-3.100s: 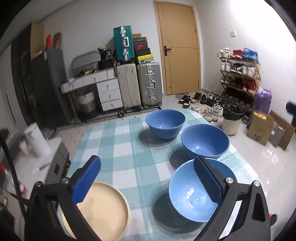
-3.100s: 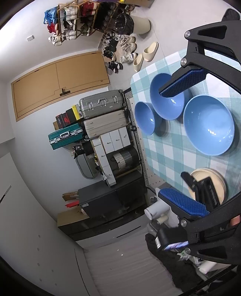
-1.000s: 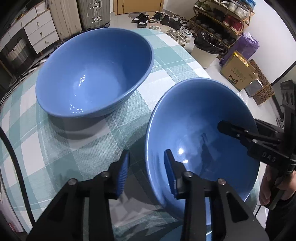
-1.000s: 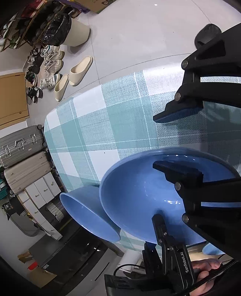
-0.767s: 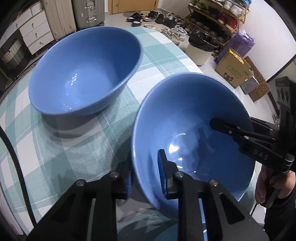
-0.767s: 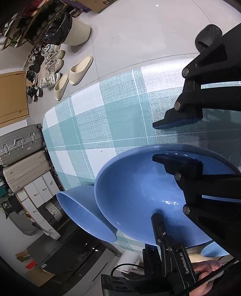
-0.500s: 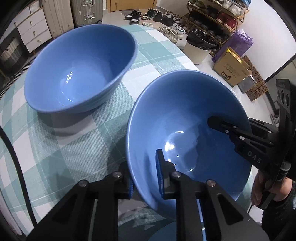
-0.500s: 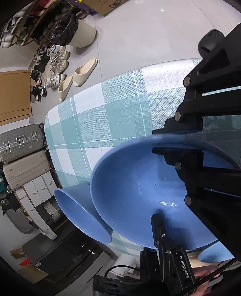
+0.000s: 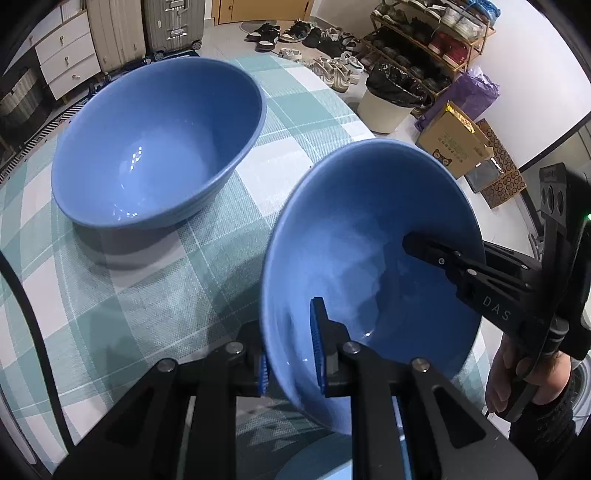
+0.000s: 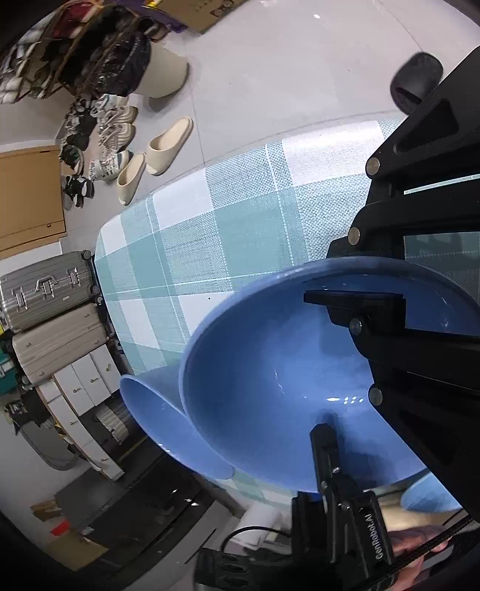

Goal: Organize plates and bowls
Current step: 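Lift the blue bowl with both grippers and carry it over another blue bowl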

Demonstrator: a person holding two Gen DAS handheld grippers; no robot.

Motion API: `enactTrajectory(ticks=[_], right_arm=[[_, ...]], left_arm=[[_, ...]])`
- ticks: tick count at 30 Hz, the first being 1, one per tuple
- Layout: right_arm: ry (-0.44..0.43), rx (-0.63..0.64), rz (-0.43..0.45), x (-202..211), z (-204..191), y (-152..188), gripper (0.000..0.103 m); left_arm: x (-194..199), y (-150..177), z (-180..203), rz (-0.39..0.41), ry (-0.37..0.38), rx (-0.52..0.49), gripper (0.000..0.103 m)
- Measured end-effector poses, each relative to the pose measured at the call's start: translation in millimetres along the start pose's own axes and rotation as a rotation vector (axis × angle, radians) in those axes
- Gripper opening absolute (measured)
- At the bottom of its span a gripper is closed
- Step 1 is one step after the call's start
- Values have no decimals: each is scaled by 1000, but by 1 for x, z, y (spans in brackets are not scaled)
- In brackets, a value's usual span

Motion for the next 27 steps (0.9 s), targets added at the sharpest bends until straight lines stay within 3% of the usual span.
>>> enactTrajectory(ticks=[10, 17, 27], right_arm=[[-24, -42, -23, -1, -2, -7, 9], [-29, -67, -96, -18, -1, 0, 9], [-32, -93, -138, -26, 0, 4, 10]], left_arm=[[5, -3, -5, 0, 0, 15, 16], [-9, 12, -14, -56, 17, 46, 18], [-11, 14, -17, -50, 86, 105, 19]])
Point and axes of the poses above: each gripper's, at about its wrist camera, not at the fingertips, and x roughly against the way its jaws point, z to its right, y to its underside, the point moved 9 cm from there along -x, roughly the way its jaws point, and after that the axes turned 15 degrees about -x, right-handed, at the moved point
